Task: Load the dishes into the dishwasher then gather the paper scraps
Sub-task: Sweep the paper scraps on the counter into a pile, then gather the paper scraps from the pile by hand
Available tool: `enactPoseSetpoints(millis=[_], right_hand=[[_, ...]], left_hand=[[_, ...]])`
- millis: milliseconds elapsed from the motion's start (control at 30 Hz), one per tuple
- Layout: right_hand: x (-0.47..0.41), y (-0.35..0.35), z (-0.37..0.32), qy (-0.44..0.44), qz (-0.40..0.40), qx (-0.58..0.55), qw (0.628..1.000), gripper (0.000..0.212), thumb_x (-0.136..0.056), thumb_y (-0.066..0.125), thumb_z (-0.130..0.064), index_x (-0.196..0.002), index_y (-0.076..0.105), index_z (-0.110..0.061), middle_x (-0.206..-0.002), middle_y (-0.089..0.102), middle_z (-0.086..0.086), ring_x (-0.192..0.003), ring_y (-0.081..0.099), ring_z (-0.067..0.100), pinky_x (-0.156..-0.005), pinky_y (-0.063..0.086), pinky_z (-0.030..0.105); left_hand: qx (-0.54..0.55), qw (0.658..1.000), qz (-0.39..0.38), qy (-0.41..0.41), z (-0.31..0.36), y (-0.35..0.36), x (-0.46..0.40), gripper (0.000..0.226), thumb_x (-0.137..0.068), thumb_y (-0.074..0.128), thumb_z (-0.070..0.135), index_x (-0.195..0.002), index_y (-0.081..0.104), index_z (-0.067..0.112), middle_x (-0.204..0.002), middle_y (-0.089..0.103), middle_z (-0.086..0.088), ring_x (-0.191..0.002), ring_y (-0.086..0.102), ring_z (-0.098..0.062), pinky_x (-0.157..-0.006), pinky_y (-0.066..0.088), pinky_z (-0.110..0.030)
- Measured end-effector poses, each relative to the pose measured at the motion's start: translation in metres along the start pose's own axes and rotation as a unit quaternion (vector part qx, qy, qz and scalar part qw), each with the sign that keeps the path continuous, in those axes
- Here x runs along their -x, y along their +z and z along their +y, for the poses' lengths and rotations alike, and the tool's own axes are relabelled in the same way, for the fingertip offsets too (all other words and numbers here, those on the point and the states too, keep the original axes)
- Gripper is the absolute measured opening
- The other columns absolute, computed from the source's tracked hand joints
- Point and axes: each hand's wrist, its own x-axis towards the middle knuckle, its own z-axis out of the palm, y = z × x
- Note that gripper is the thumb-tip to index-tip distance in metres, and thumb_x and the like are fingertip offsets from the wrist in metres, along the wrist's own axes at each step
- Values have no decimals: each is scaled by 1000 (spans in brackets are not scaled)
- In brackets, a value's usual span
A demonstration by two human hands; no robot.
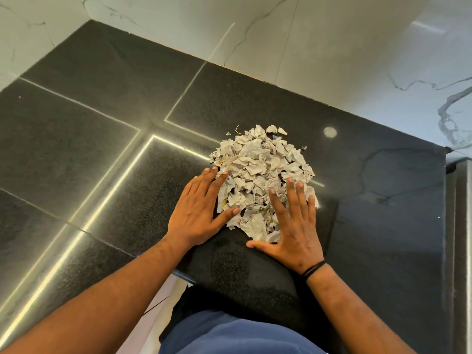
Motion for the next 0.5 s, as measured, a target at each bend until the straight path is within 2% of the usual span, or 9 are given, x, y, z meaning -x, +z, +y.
enactPoseSetpoints(millis=[167, 333, 433, 500], right_hand=[[-18, 2, 2, 14, -11, 3, 1000, 121, -71, 51, -90, -160, -3, -30, -167, -7, 15, -154, -8, 37, -117, 11, 69], [-17, 3, 2, -2, 16, -17, 1000, 120, -70, 54, -88, -160, -2, -31, -168, 0, 14, -154, -3, 36, -118, 12, 69], [-16, 1, 1, -2, 38, -48, 998, 115, -74, 53, -86, -160, 7, -26, -167, 5, 14, -154, 0, 35, -118, 12, 68], [-15, -1, -1, 14, 61, -77, 995, 104, -82, 48, -82, -159, 18, -19, -167, 9, 13, -155, 2, 34, -120, 10, 66]], left_hand=[[2, 1000, 1, -1, 0, 1, 0, 85, -95, 29, 78, -162, 14, 27, -170, 11, 1, -157, 6, -15, -128, 10, -41], [12, 1000, 10, 4, -1, 1, 1, 85, -96, 30, 78, -162, 16, 26, -169, 13, 1, -156, 9, -15, -127, 13, -43], [27, 999, 18, 7, -2, 1, 1, 84, -96, 31, 77, -162, 16, 26, -169, 14, 1, -156, 9, -14, -127, 14, -43], [51, 998, 26, 4, -2, 0, 2, 84, -96, 32, 76, -162, 17, 27, -169, 16, 2, -156, 12, -13, -127, 15, -42]])
